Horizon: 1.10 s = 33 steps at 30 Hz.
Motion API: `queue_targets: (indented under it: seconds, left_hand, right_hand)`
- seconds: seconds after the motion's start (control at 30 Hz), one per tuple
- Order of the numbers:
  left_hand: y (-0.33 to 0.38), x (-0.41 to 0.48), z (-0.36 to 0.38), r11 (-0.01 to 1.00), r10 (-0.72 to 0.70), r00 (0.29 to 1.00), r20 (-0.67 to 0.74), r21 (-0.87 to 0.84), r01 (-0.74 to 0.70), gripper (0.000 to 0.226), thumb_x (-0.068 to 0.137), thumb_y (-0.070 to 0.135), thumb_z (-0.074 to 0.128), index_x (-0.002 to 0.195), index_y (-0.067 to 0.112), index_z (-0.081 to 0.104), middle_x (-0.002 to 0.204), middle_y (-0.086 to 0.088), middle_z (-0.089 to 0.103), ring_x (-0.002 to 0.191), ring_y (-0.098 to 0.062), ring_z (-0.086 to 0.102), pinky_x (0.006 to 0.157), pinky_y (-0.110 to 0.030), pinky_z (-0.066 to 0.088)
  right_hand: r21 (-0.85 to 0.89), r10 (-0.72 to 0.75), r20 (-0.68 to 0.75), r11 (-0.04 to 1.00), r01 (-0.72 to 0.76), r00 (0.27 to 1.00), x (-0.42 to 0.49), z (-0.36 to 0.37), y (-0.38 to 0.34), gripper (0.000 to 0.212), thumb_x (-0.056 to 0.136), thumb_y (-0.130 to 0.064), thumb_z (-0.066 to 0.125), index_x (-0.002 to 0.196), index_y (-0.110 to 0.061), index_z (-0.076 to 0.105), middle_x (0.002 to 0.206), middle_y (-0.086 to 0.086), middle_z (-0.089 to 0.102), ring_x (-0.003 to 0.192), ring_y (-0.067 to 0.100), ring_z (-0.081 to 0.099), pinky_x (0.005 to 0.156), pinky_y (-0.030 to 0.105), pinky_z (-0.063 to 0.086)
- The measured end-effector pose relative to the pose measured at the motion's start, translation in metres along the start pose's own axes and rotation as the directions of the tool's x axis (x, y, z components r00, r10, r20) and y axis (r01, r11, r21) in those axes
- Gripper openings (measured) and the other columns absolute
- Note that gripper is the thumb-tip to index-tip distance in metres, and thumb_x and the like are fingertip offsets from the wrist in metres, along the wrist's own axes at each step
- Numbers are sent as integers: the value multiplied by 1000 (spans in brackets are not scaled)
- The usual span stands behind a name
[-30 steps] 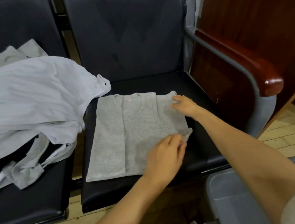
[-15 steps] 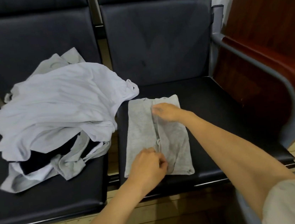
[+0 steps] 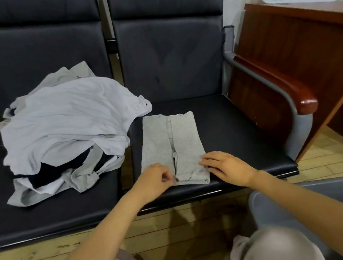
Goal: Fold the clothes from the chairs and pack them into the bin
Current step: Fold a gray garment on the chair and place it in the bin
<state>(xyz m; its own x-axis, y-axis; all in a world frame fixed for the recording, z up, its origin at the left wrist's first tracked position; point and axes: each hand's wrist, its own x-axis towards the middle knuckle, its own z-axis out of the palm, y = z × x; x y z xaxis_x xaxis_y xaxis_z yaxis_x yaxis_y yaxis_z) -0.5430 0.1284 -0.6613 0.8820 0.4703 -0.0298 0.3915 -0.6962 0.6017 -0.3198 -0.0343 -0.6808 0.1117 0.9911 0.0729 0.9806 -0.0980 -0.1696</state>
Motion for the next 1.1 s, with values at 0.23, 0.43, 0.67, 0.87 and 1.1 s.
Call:
queue_targets:
  seconds: [0.23,0.43,0.67,0.87,1.1]
  left_hand:
    - [-29,-12,-12,959,-22,1000,-7,284,23,28,91,27,62,118,19,60,119,-1,51,116,-19,43,98,-30,37]
    - [-35,-18,-17,939,32,996,-81,344,-2,21,96,13,51,113,9,62,112,-8,59,107,-24,53,89,-31,41]
    - [-13,-28,-38,975,43,994,-103,-214,-64,17,93,9,53,94,23,61,97,-2,55,85,-12,52,74,-18,40]
    - [11,4,-76,839,23,990,-140,-536,-95,20,95,12,55,111,19,65,111,3,63,101,-7,60,88,-21,49]
    - [-37,94,-38,795,-447,868,-216,-542,274,55,96,28,55,143,11,33,128,-10,54,119,-25,52,103,-40,43]
  right_hand:
    - [-2,-160,53,987,160,986,-7,-10,-28,38,95,-40,50,130,-24,58,130,-7,57,119,10,50,98,25,45]
    - [-71,-27,77,997,33,997,-1,-9,-41,33,99,-21,48,131,-18,56,132,-1,56,120,17,52,100,31,44]
    - [401,131,-30,910,-108,991,-7,-56,-40,15,91,-13,56,96,-26,63,91,-4,62,82,15,59,73,26,48]
    - [557,192,-8,816,-155,981,30,-104,-24,19,93,-19,52,93,-30,68,95,-13,66,94,10,63,83,33,51]
    - [546,489,181,671,-501,853,106,-40,19,51,100,-25,48,148,-23,32,134,6,52,125,24,49,97,32,40]
